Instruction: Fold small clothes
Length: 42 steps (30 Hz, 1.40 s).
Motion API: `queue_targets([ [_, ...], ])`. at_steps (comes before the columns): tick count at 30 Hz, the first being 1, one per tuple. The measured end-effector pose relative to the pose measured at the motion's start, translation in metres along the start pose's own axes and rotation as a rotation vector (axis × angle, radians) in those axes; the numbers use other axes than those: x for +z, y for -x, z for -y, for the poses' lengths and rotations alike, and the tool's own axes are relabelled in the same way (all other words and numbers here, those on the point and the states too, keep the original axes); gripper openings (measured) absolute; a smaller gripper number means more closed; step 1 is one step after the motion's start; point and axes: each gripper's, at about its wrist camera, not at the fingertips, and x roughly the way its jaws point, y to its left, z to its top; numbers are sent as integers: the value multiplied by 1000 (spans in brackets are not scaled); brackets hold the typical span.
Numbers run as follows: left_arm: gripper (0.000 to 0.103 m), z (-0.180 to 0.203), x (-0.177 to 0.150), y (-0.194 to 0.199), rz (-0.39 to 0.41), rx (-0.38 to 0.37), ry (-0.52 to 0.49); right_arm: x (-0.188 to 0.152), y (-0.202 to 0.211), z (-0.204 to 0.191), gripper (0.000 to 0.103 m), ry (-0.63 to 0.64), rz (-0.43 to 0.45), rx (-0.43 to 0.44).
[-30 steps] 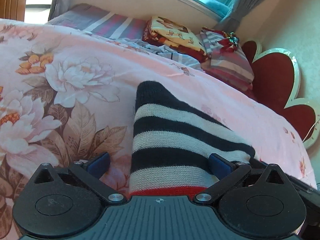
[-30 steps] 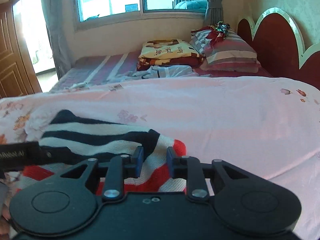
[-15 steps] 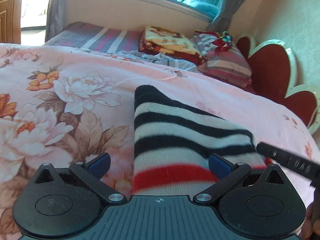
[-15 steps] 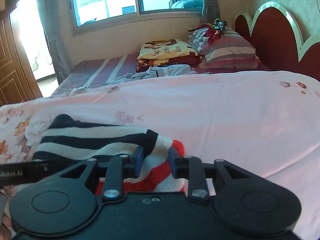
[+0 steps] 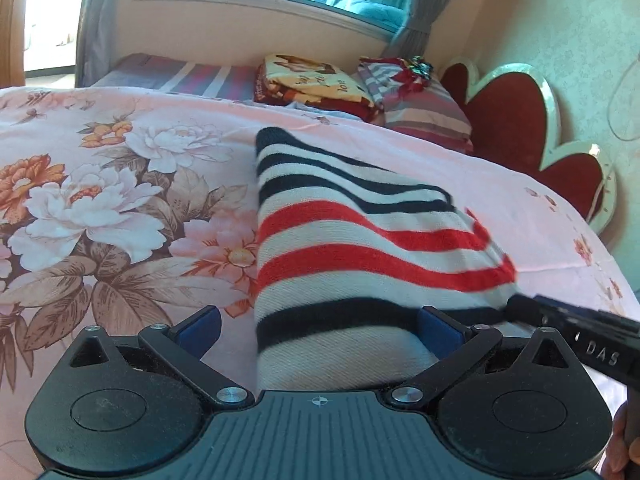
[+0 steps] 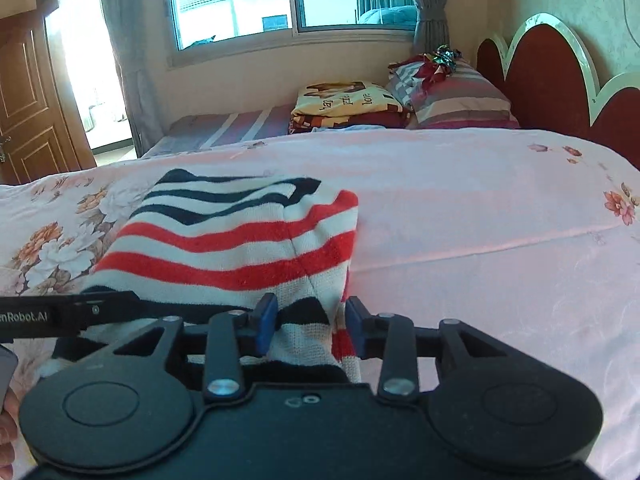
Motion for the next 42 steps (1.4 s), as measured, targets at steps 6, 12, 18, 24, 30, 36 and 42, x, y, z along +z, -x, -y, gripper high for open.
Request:
queue_targets([
  [6,103,3,-32,8,-92,-41,-49,-33,25,9,35,-8,-28,3],
  [12,103,10,-40,14,-90,-31,-72,-37,33,12,37,-65,-43,23],
  [18,103,11,-51,18,-76,-24,-117,-62,31,30,38,-144,-113,39],
  [24,103,12,-42,18,-113,-17,-88,-52,38,31,46,-175,-114,57],
  [30,103,16,-38,20,-127,4,-70,-41,48,32,62,-171,-72,65],
  [36,103,18,-26,27,-97,-5,-59,-29,44,34,72,-175,-54,69],
  [42,103,12,-12,24,-86,-7,-24,-22,34,31,74,-171,-62,88],
])
